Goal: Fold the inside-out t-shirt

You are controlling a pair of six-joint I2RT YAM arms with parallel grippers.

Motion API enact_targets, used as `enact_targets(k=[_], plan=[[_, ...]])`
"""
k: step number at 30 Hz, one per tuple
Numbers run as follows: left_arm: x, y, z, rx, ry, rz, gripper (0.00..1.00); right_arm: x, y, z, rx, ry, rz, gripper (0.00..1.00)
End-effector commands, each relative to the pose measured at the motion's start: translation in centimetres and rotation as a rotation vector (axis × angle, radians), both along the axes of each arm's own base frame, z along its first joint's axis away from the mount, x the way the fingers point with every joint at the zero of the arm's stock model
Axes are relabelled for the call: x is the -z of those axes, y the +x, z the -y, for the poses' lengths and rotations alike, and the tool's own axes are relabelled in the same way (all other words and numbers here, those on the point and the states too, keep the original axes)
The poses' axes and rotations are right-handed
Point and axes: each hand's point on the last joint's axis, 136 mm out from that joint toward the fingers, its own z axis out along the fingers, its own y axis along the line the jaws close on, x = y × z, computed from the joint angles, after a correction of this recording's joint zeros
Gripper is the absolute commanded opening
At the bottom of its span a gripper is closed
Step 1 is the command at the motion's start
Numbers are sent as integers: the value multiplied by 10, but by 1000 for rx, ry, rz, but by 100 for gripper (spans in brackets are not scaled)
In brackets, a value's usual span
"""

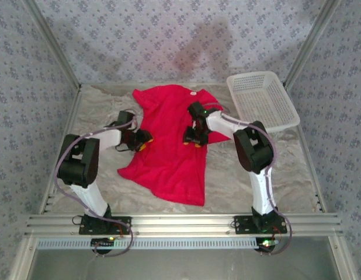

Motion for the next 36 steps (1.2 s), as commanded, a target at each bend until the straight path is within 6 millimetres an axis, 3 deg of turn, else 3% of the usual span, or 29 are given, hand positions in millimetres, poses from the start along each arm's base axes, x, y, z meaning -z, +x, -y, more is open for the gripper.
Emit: enact_targets(k=[1,4,7,11,13,16,18,20,22,23,29,36], plan=[[17,-3,-10,-26,-16,-19,44,22,40,36,-32,-144,10,44],[13,-11,-2,-27,-33,-11,43,9,68,44,-55,-165,24,41],[-2,-25,-4,-47,-11,20,43,-22,71,50,-101,-207,63,41],[-41,-38,-15,-49,97,99,44,-65,30,45,-160,-238,113,41],[-65,-45,-18,-32,158,143,45,-78,-5,43,-175,-260,142,42],[-91,-55,-12,18,209,209,46,-73,-60,56,-134,-287,135,38],[-97,-62,-3,52,229,238,46,-67,-87,61,-111,-285,147,35],[-93,-71,12,91,233,253,46,-60,-111,61,-98,-276,159,35],[-84,-77,23,118,230,251,46,-58,-122,58,-90,-280,175,35],[-78,-79,27,127,227,242,46,-46,-134,62,-103,-301,150,35],[-51,-90,51,179,214,186,44,-18,-159,56,-152,-330,97,38],[-38,-96,69,239,246,161,44,-6,-164,52,-142,-352,65,35]])
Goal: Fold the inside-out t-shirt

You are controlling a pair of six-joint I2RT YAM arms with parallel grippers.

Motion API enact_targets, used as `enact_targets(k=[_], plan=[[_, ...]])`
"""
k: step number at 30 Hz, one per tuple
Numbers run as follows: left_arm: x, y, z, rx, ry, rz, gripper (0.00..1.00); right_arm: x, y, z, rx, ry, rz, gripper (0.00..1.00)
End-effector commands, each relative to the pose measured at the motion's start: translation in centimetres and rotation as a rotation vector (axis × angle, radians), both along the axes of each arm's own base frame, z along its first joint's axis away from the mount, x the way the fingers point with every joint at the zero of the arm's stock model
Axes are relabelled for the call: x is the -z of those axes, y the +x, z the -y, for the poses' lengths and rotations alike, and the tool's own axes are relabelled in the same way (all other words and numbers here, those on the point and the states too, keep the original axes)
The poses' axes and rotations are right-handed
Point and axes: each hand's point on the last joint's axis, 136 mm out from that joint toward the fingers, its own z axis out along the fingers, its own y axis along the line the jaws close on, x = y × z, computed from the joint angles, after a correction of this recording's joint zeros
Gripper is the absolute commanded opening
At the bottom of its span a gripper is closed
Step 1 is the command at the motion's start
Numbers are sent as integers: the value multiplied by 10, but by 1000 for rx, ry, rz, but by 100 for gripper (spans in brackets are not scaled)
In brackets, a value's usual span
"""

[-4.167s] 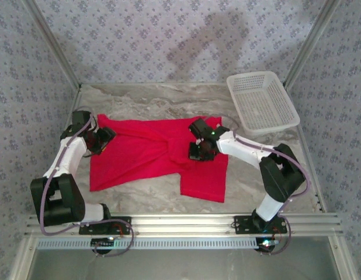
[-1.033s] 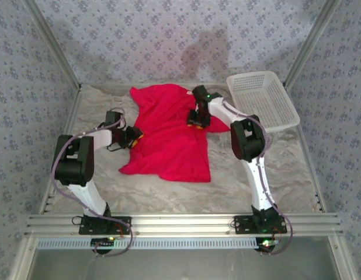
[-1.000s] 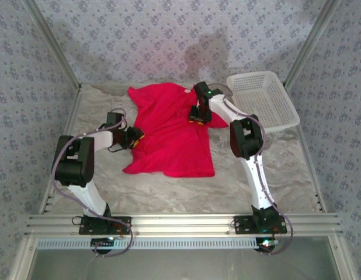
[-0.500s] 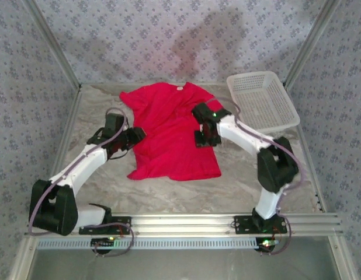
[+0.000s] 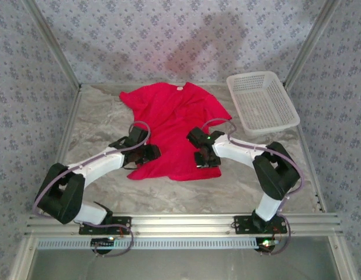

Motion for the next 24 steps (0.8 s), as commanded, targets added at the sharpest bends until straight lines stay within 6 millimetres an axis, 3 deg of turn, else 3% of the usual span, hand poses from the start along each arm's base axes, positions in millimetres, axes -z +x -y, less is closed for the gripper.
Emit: enact_targets(k=[1,6,11,14,19,21,24], plan=[[-3,8,5,-8,5,20,44,6,-1,2,33,-25,3,34],[-6,8,4,-4,20,21,44,15,-9,3,17,-64,-15,34],[-12,9,2,1,33,39,43,5,-7,5,20,-82,7,7],[-19,11,5,31,41,71,42,-12,-4,3,15,-65,27,0],[-52,4,52,308,66,291,43,-49,-6,-4,-2,0,62,0],[-64,-6,76,462,104,430,49,-72,-3,-15,-14,80,81,0],[-76,-29,108,662,138,622,56,-91,-4,-20,-13,164,91,0]])
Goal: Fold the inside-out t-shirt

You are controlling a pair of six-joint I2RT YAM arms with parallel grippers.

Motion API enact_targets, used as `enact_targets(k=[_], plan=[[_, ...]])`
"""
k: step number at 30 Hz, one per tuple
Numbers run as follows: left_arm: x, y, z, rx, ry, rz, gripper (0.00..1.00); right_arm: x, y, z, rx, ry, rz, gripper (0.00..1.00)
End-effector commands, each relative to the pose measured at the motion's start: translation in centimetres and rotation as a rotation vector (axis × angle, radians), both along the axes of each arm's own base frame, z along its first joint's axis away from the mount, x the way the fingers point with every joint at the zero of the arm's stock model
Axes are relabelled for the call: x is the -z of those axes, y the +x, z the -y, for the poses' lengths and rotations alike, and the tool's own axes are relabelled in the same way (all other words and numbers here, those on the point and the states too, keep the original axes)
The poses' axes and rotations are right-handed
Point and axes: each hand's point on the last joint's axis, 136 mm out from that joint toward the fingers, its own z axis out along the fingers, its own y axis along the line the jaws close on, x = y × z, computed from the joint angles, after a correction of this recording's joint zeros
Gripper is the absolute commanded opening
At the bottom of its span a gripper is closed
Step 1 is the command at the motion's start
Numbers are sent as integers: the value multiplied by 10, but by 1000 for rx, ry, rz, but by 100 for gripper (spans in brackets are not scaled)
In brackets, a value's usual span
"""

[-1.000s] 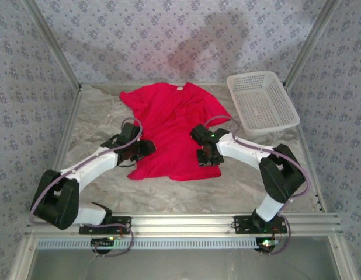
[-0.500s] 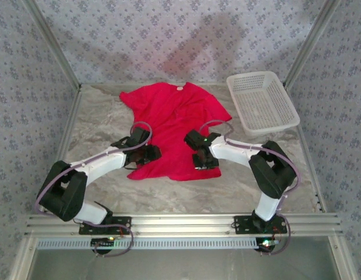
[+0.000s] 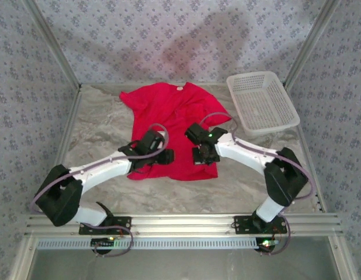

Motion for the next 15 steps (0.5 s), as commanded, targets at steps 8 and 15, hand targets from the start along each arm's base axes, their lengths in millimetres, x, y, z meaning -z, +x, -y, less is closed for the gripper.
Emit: enact_targets(k=[8,15], plan=[[-25,-33,59,395,49,434,72,-39,-3,-2,11,200,-18,0],[-2,-11,68,356,172,490,76,-49,-5,-7,1,262,-20,0]])
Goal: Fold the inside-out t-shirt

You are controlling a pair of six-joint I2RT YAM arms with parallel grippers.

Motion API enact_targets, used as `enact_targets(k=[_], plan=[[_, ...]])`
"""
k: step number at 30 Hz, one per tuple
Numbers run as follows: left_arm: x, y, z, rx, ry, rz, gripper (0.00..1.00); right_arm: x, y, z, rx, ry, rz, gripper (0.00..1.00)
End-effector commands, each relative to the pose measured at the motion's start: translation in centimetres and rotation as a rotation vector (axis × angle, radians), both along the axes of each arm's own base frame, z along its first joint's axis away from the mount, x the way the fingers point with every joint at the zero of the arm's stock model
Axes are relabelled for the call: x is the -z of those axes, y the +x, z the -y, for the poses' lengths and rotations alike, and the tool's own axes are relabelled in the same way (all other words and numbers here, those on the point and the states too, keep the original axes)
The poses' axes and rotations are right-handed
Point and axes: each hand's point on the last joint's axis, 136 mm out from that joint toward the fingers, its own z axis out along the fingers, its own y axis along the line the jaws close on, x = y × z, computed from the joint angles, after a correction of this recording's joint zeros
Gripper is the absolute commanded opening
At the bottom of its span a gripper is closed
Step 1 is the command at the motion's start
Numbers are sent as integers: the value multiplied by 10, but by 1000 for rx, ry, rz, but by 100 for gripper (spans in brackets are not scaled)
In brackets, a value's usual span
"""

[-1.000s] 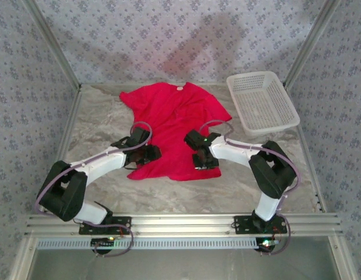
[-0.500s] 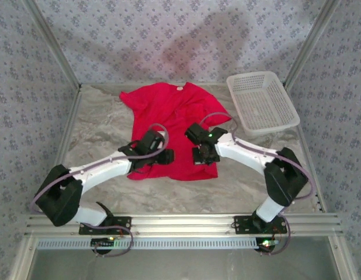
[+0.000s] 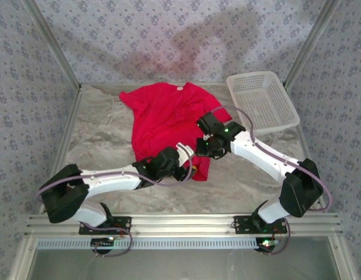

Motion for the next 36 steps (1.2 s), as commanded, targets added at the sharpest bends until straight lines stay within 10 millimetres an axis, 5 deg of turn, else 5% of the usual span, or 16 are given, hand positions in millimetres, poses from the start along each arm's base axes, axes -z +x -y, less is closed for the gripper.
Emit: enact_targets(k=[1,8,13,19,26,30,36], plan=[[-3,21,8,-28,42,105,76,-12,-6,-3,-18,59,-1,0],[7,49,-1,-114,157,190,71,-21,-12,13,24,86,17,0],[2,67,-37,-216,172,163,52,-31,-13,44,98,63,62,0],[-4,75,-77,-310,143,116,50,-41,-6,77,197,102,91,0],[0,74,-120,-416,161,43,6,-53,6,104,274,96,106,0],[-24,73,-131,-465,69,11,0,-60,20,109,291,110,147,0],[-98,64,-99,-389,-124,-72,0,-83,60,109,288,115,196,0]])
